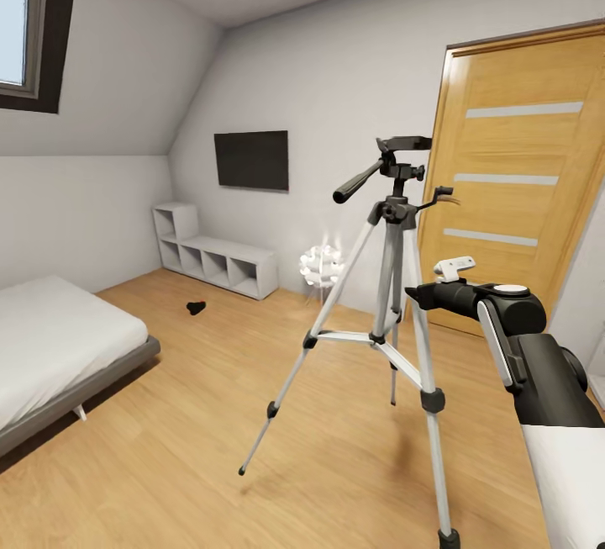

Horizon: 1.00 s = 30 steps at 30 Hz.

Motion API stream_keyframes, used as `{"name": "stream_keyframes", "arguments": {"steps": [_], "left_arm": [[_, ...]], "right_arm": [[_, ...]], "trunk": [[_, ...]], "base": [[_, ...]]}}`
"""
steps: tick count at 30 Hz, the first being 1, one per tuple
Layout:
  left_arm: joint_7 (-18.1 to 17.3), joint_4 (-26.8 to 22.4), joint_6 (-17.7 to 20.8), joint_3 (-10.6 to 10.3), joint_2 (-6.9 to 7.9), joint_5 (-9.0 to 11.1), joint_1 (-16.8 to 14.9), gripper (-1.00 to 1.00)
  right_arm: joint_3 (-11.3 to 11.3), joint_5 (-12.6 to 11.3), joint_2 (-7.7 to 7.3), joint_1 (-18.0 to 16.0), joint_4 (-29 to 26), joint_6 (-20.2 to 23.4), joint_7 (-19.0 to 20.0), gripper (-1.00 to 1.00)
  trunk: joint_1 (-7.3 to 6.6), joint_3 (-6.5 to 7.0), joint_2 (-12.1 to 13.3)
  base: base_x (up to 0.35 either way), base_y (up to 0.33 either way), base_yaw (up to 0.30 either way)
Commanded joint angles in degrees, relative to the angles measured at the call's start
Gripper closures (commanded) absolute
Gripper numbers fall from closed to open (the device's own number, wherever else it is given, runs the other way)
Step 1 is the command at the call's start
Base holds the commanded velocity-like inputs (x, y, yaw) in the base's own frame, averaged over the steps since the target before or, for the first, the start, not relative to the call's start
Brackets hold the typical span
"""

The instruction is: Attach the digital camera to the camera tripod in the bedroom.

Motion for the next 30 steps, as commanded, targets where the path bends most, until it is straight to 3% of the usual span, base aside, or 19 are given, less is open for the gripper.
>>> {"name": "stream_keyframes", "arguments": {"steps": [1,17,20,24,30], "left_arm": [[0.08,0.01,-0.15,0.43,-0.03,-0.08,-0.03,-1.0],[0.08,0.01,-0.15,0.43,-0.03,-0.08,-0.03,-1.0],[0.07,0.01,-0.15,0.45,-0.03,-0.08,-0.03,-1.0],[0.08,0.02,-0.15,0.45,-0.03,-0.08,-0.03,-1.0],[0.06,0.03,-0.15,0.45,-0.03,-0.15,-0.03,-1.0]], "right_arm": [[-0.02,0.21,-0.01,-0.06,-0.06,0.19,0.36,1.0],[-0.05,-0.14,0.02,-0.06,0.17,-0.58,-0.04,1.0],[-0.03,-0.2,0.1,-0.06,2.54,-1.98,-0.55,1.0],[-0.09,-0.22,0.15,-0.06,8.18,-8.77,-1.26,1.0],[-0.11,-0.21,0.16,-0.06,11.55,-14.34,-2.12,1.0]], "trunk": [[-0.01,-0.06,-0.04],[-0.01,-0.06,-0.04],[-0.01,-0.06,-0.04],[-0.01,-0.06,-0.04],[-0.01,-0.06,-0.04]], "base": [[-0.009,-0.033,0.0],[-0.002,-0.006,0.0],[0.0,0.0,0.0],[0.0,0.0,0.0],[0.0,0.0,0.0]]}}
